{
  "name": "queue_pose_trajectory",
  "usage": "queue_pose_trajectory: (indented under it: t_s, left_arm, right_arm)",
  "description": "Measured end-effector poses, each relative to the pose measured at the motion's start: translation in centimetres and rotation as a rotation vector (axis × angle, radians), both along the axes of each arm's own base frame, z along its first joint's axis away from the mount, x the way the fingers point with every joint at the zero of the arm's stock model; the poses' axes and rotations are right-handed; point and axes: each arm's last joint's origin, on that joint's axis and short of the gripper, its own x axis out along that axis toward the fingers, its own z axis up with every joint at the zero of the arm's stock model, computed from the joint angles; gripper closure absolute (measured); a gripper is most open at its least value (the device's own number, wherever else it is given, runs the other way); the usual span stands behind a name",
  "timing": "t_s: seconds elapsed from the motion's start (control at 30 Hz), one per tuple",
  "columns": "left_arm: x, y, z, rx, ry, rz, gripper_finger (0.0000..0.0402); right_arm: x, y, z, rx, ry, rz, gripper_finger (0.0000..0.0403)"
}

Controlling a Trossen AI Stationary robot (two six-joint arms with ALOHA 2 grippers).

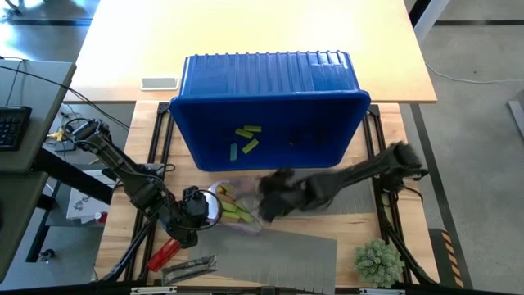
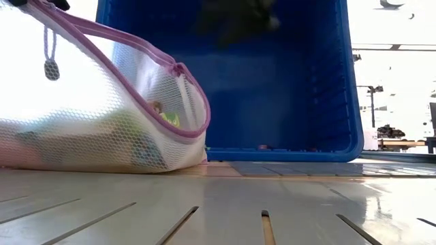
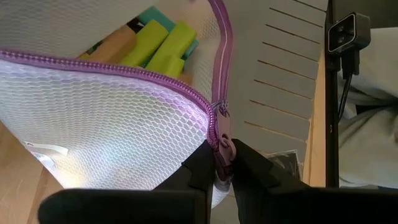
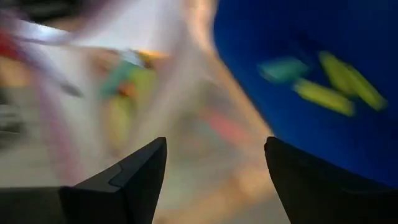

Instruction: Sort blocks

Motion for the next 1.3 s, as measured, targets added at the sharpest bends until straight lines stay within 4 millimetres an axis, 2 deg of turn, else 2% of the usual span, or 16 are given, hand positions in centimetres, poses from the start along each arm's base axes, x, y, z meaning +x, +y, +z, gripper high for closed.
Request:
queue_pose_trajectory:
  t_s: [0.03,0.1,0.27,0.47,0.6,0.87,1.1,1.2,1.3]
  left_arm:
    - [0.0,0.0,0.0,-0.001,0.000,-0.001,0.0378]
    - [0.0,0.0,0.0,0.000,0.001,-0.001,0.0378]
    - [0.0,0.0,0.0,-0.001,0.000,-0.001,0.0378]
    - [0.0,0.0,0.0,-0.001,0.000,0.000,0.0378]
    - [0.0,0.0,0.0,-0.001,0.000,0.000,0.0378]
    - [0.0,0.0,0.0,-0.001,0.000,0.000,0.0378]
    - [0.0,0.0,0.0,-0.001,0.000,-0.001,0.0378]
    - [0.0,0.0,0.0,-0.001,0.000,0.000,0.0378]
    - [0.0,0.0,0.0,-0.001,0.000,-0.001,0.0378]
  right_arm:
    - [-1.0,-1.1,0.5,0.014,0.032,-0.038,0.0146]
    - [-2.9,-3.6,0.3,0.045,0.092,-0.155,0.0145]
    - [-6.4,-9.8,-3.5,0.107,0.035,-0.558,0.0144]
    - [-7.6,-15.5,-10.2,0.193,-0.075,-0.847,0.0144]
    - [-7.8,-18.4,-12.4,0.204,-0.154,-1.019,0.0144]
    - [-6.4,-22.1,-14.8,0.218,-0.116,-1.128,0.0144]
    - [-5.1,-23.6,-16.0,0.178,-0.085,-1.130,0.0146]
    - [-5.1,-23.6,-16.0,0.167,-0.064,-1.114,0.0170]
    - [-5.2,-23.5,-16.0,0.157,-0.043,-1.106,0.0220]
